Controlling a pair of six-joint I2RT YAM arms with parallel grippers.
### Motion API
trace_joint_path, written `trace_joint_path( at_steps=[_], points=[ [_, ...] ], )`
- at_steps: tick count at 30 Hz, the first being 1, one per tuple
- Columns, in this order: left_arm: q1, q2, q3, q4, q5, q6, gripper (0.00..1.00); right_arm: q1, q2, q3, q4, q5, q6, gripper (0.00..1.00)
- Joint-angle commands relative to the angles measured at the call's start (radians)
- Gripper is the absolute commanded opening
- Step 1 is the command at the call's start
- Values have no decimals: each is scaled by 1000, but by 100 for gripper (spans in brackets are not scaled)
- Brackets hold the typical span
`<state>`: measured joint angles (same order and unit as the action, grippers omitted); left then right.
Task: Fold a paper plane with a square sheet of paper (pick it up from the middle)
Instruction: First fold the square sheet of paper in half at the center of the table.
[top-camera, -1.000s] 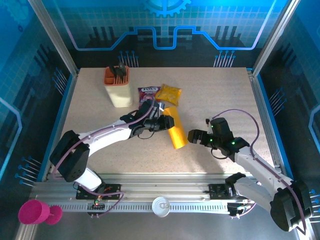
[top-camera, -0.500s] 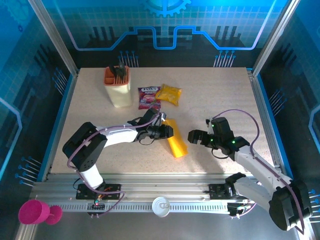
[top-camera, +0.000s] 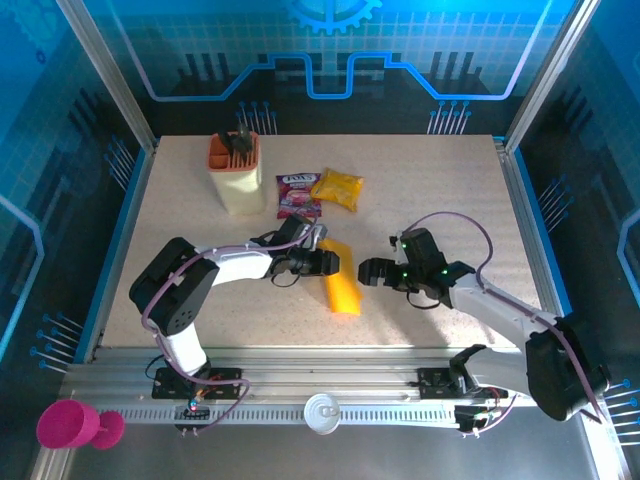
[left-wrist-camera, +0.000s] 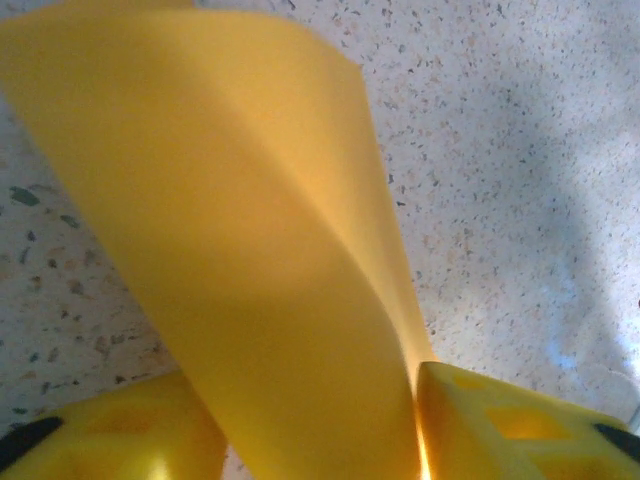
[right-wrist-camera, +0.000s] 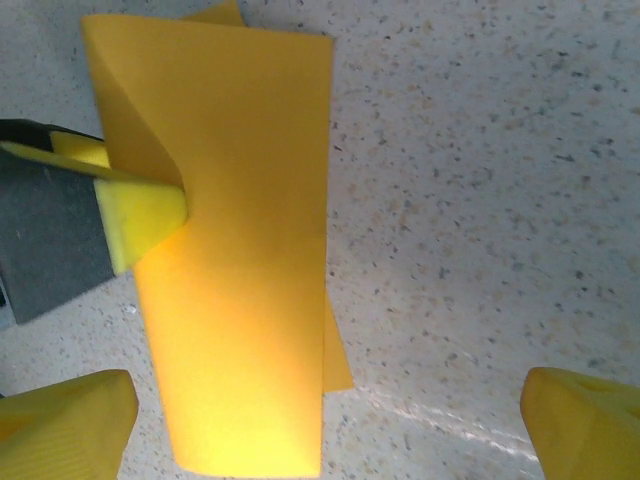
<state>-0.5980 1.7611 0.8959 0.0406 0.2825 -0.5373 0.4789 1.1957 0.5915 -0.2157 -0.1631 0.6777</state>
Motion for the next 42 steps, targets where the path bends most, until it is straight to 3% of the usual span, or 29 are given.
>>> trace_joint_path(
  at_steps=[1,10,19,34,42],
  points=[
    [9,8,31,-49,5,62,57,10,31,30,59,-9,29,100],
    [21,-5,24,-40,-42,0,72,7,59,30,81,-16,43,100],
    [59,-41,-12,5,-39,-54,75,-19,100,45,138,-100,35,95],
    [105,-57,-29,-18,-3,25,76,-100,371,214,241,-397,-10,69],
    [126,-64,-47,-13,10,42,76,-98,499,253,289,-456,-5,59]
  ],
)
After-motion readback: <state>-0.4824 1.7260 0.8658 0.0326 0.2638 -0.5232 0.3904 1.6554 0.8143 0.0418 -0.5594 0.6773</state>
